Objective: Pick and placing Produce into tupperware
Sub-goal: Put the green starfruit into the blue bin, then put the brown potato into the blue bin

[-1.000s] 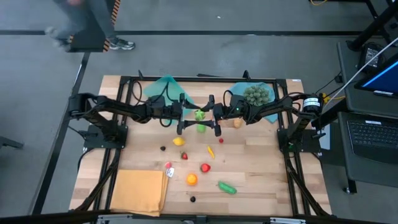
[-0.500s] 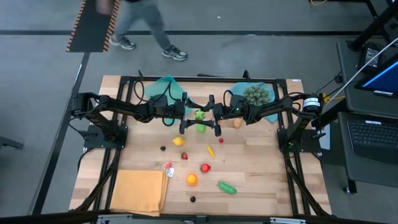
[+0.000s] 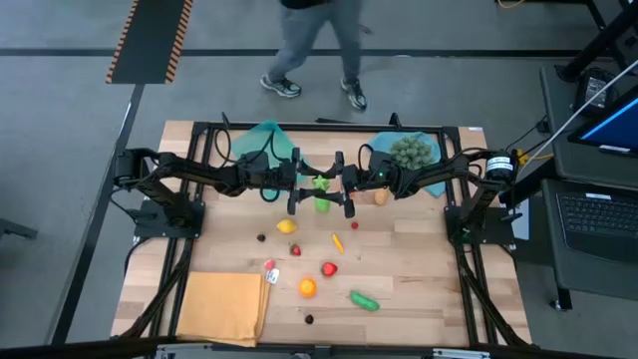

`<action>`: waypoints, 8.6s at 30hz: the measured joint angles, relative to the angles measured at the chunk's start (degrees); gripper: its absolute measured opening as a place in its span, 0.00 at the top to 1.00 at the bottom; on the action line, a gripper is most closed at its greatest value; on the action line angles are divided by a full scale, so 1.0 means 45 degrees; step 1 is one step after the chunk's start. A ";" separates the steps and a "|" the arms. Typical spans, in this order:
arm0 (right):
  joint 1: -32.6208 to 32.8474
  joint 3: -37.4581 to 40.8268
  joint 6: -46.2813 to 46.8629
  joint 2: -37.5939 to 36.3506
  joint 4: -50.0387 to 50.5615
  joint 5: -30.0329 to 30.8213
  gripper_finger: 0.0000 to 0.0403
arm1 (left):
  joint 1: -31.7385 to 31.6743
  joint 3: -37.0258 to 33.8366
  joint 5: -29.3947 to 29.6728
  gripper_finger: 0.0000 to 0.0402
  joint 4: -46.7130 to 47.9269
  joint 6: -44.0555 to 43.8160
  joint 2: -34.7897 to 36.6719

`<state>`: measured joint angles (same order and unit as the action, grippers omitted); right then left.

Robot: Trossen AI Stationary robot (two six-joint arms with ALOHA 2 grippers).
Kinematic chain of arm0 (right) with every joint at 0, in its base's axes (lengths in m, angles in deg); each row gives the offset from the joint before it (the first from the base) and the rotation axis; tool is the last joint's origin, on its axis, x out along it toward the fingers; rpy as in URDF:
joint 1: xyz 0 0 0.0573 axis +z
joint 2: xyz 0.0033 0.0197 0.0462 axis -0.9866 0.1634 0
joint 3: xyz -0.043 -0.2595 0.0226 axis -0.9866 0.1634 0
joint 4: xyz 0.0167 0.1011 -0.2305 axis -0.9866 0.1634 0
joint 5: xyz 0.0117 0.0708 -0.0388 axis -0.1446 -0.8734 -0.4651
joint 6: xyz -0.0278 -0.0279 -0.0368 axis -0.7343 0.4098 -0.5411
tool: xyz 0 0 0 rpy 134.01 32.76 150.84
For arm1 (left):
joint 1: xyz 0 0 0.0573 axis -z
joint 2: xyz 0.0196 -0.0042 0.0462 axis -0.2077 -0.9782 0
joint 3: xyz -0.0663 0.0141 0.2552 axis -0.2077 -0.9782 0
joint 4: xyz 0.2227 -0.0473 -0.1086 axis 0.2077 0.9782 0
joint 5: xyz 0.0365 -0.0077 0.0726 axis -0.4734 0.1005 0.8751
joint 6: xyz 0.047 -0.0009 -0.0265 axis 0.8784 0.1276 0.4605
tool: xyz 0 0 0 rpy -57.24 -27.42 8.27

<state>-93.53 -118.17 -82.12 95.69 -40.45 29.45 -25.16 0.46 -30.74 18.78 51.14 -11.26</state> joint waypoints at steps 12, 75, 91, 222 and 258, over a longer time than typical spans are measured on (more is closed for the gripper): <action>0.0000 0.0005 0.0129 0.0000 0.0019 0.0010 0.43 | 0.0000 0.0000 0.0018 0.49 0.0078 -0.0020 0.0006; -0.0831 -0.0005 0.1253 -0.0015 0.5271 0.1869 0.27 | -0.3121 -0.0010 0.3367 0.49 0.7961 0.0000 0.2939; -0.0831 -0.0005 0.1632 -0.0005 0.5921 0.1831 0.27 | -0.4585 0.3720 0.3371 0.49 1.6788 -0.0075 0.2929; 0.3487 0.0000 -0.0610 -0.4823 1.8941 0.8313 0.31 | 0.2628 -0.4065 0.4505 0.36 0.6771 0.0675 0.8534; 0.3053 -0.0010 -0.5398 -0.4813 2.0465 1.0899 0.31 | 0.2623 -0.4061 0.4503 0.36 0.6771 0.0689 0.8534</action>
<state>-79.79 -118.21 -106.42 74.03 51.64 78.49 -13.36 -17.81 -10.48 49.26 54.25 27.14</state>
